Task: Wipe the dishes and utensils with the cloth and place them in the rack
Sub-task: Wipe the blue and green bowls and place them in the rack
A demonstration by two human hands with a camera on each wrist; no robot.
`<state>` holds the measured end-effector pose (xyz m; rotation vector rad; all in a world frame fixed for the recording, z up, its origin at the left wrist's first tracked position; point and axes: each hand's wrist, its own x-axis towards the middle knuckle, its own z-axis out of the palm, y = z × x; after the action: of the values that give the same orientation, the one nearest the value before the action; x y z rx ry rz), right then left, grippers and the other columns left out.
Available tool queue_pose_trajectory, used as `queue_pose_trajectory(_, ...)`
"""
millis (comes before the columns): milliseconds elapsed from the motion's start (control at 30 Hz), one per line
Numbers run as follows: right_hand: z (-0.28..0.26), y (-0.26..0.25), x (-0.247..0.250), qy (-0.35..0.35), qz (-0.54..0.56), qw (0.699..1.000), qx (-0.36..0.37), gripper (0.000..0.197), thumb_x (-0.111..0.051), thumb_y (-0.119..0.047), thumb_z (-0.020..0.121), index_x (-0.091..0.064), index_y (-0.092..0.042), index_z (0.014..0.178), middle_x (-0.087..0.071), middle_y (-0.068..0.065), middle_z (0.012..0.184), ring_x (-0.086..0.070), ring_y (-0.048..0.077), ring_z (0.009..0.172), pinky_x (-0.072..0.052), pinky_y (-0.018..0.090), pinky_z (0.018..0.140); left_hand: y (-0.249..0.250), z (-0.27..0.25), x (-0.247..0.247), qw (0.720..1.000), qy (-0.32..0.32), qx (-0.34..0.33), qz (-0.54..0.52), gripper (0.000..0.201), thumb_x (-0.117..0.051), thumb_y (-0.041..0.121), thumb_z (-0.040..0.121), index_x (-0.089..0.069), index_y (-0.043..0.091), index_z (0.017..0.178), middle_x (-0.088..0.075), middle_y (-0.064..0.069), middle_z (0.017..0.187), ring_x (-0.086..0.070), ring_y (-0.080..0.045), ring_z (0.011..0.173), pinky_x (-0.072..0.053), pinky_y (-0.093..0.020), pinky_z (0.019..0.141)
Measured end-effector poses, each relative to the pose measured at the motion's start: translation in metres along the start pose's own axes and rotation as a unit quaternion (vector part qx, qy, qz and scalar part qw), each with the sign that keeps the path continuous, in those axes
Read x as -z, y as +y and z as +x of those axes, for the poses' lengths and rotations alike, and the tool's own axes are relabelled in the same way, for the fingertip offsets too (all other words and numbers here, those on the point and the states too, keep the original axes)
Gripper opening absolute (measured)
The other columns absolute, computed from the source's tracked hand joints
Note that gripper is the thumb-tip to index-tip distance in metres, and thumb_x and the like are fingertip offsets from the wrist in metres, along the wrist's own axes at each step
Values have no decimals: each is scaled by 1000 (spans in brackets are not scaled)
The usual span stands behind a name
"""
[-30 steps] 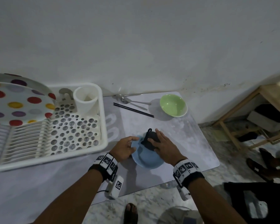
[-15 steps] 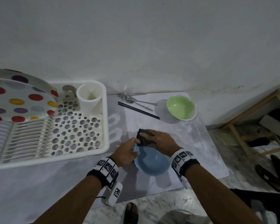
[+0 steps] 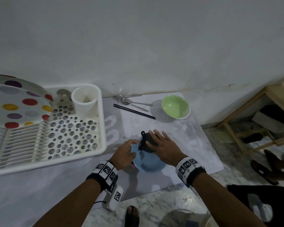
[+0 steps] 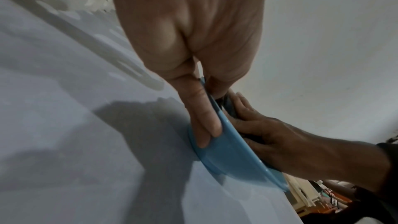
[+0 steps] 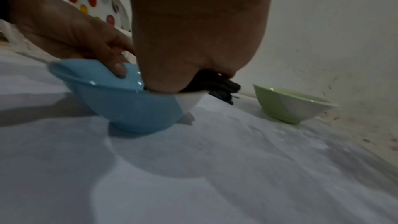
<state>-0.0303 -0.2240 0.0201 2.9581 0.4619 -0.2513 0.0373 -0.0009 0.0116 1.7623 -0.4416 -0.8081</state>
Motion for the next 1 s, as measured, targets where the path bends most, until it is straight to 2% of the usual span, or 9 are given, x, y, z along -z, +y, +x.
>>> queue_pose_trajectory(133, -10, -10, -1, -81, -33, 996, 10, 54, -39, -45, 88, -59, -18, 130, -50, 17, 142, -43, 34, 135, -24, 52, 112, -2, -1, 1, 999, -5, 14, -45, 44, -49, -7, 86, -51, 31, 108, -64, -15, 98, -67, -31, 78, -57, -58, 63)
queue_pose_trajectory(233, -15, -28, 3, -111, -20, 994, 1, 60, -29, -48, 88, -71, -13, 114, -69, 16, 118, -61, 33, 116, -43, 54, 101, 0, -2, 0, 998, 4, 31, -63, 42, -45, -10, 89, -51, 26, 109, -66, -15, 96, -68, -31, 76, -58, -55, 58)
queue_pose_trajectory(400, -19, -54, 2, -78, 73, 994, 40, 53, -11, -44, 103, -55, -21, 122, -67, 14, 117, -64, 38, 95, -48, 48, 76, 6, -1, -4, 995, 32, 53, -78, 42, -43, -12, 86, -55, 22, 109, -65, -20, 104, -68, -38, 85, -59, -55, 58)
queue_pose_trajectory(500, -19, -65, 16, -71, 170, 983, 0, 70, -15, -66, 96, -35, -21, 146, -49, 11, 144, -46, 34, 127, -33, 49, 107, 6, 0, -5, 995, 37, 56, -75, 43, -42, -13, 86, -54, 16, 115, -65, -21, 105, -67, -38, 89, -59, -54, 57)
queue_pose_trajectory(567, -25, -67, 20, -117, 251, 960, -45, 58, -42, -54, 98, -35, -24, 147, -47, 8, 146, -41, 30, 131, -25, 38, 113, 7, 0, -4, 994, 37, 66, -81, 43, -43, -13, 87, -54, 15, 117, -64, -20, 103, -67, -34, 85, -59, -43, 51)
queue_pose_trajectory(700, -38, -71, 10, -8, 386, 919, -84, 41, -66, -29, 90, -58, -21, 130, -67, 4, 121, -60, 22, 107, -47, 31, 93, 7, -2, -1, 999, 33, 29, -12, 39, -49, -9, 87, -56, 15, 117, -65, -16, 103, -63, -23, 81, -53, -23, 58)
queue_pose_trajectory(800, -45, -72, 15, 40, 451, 884, -120, 39, -66, -21, 90, -59, -22, 129, -65, -6, 112, -57, 7, 96, -45, 18, 85, 4, -5, 3, 999, 25, 16, 43, 36, -54, 3, 90, -57, 21, 120, -66, -9, 104, -62, -26, 96, -52, -32, 86)
queue_pose_trajectory(867, -51, -67, 17, 94, 495, 850, -154, 34, -66, -18, 90, -62, -22, 123, -67, -3, 109, -61, 13, 95, -47, 23, 85, 3, -11, 3, 997, 51, 7, 63, 33, -58, 13, 91, -58, 22, 122, -68, -5, 108, -63, -22, 96, -51, -35, 91)
queue_pose_trajectory(1000, -61, -51, 23, 196, 578, 751, -251, 40, -68, -15, 89, -60, -16, 129, -70, -3, 115, -65, 15, 106, -51, 28, 92, -5, -36, 0, 928, 167, -182, 279, 42, -58, 43, 83, -64, 21, 118, -63, -4, 118, -53, -21, 112, -42, -40, 95)
